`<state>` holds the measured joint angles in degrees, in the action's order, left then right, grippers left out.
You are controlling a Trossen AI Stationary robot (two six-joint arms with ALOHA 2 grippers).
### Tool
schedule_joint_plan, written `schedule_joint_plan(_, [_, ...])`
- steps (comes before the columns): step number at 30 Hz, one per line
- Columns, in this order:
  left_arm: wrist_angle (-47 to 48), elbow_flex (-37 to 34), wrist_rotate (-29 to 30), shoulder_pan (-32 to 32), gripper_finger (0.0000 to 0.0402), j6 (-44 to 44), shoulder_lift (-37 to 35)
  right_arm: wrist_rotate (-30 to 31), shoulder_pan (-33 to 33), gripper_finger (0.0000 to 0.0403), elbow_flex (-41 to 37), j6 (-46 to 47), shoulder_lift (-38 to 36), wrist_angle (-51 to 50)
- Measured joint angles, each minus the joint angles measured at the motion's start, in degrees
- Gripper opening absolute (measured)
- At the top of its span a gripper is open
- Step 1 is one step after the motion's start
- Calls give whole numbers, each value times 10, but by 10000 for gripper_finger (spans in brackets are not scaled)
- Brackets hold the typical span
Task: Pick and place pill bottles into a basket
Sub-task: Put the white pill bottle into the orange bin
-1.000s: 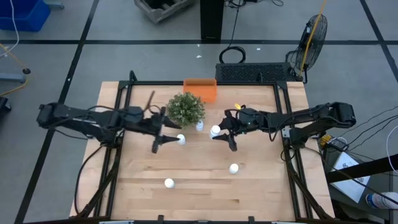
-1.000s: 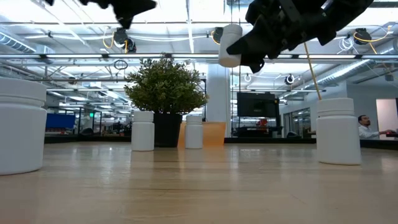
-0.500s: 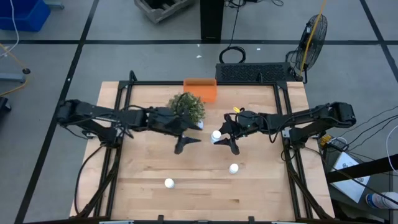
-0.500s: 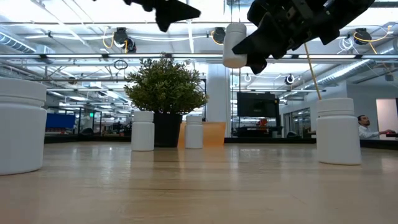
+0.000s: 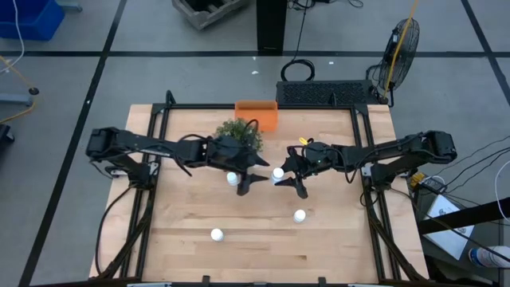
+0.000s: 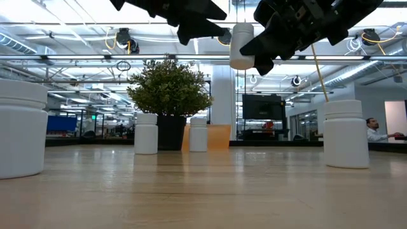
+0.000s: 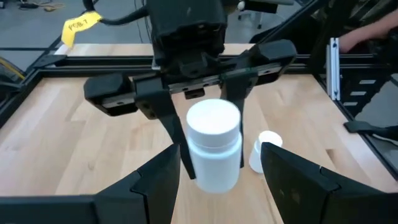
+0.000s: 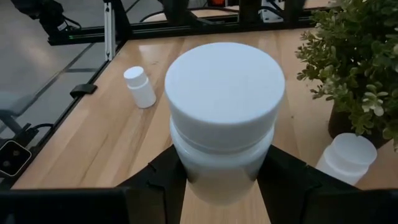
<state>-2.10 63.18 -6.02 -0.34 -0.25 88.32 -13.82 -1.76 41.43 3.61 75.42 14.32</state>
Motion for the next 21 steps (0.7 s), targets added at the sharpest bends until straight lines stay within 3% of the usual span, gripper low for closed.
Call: schedule_joint_plan(21, [-46,0,1,0,230,-2,29,0,0,154,0,-7,0,30])
